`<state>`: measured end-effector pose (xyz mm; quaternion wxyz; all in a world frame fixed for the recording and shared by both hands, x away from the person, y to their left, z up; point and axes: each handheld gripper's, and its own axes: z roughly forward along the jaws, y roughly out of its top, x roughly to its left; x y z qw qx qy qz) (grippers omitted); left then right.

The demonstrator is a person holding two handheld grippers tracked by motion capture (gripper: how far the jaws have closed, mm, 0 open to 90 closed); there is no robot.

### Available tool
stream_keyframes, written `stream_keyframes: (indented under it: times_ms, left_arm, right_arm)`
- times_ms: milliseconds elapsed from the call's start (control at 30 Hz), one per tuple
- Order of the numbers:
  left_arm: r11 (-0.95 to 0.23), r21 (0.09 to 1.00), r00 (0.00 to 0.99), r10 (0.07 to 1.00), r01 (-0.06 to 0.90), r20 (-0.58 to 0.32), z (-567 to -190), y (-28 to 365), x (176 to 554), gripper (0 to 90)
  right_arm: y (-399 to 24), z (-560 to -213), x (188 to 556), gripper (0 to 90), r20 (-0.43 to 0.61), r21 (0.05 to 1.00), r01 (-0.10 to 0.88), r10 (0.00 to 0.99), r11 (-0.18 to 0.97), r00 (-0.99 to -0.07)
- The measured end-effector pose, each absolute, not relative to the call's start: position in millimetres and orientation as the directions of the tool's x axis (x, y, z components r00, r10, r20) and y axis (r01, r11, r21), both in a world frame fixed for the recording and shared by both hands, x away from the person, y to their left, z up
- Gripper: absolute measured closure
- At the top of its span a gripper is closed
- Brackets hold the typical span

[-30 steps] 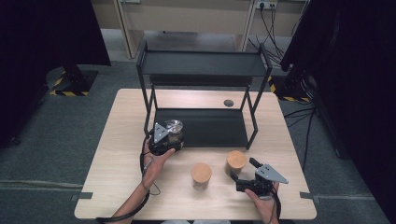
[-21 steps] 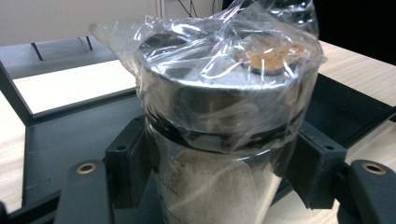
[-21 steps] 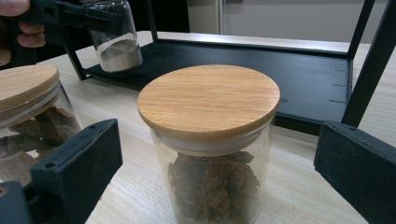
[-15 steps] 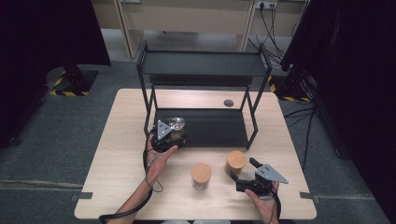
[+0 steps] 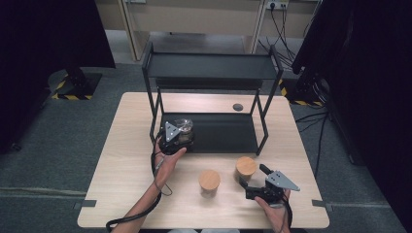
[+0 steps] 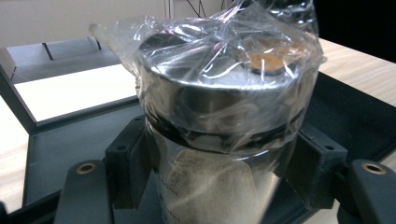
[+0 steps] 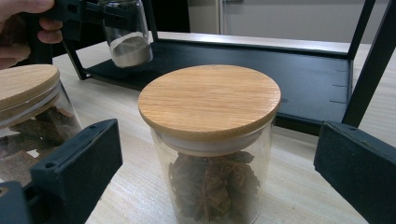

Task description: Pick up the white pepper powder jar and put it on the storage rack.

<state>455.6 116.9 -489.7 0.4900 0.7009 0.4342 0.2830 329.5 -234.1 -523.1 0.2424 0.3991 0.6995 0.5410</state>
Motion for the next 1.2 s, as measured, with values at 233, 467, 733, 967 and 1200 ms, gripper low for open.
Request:
stream_keyframes:
  times_ms: [233,467,733,967,1200]
  left_arm:
    - [-0.135,0.934,0.450,0.892,0.330,-0.030,-489.2,116.0,460.8,31.4]
    - [-0.138,0.933,0.443,0.896,0.331,-0.025,-491.2,113.4,466.7,31.5]
    - [-0.135,0.932,0.421,0.907,0.336,-0.020,-493.8,110.4,474.6,31.5]
    - [-0.126,0.933,0.400,0.916,0.338,-0.021,-494.7,111.2,480.8,31.5]
    - [-0.129,0.931,0.386,0.922,0.342,-0.014,-497.7,110.0,484.8,31.4]
  right_arm:
    - [-234.1,-523.1,329.5,1.4,0.094,0.950,0.297,0.821,0.095,-0.564]
    - [-234.2,-523.1,329.6,1.4,0.094,0.950,0.297,0.821,0.095,-0.563]
    - [-234.3,-523.1,329.5,1.4,0.096,0.950,0.297,0.821,0.093,-0.563]
    - [-234.4,-523.1,329.5,1.4,0.095,0.950,0.297,0.821,0.094,-0.563]
    - [-234.3,-523.1,329.5,1.4,0.095,0.950,0.297,0.821,0.094,-0.563]
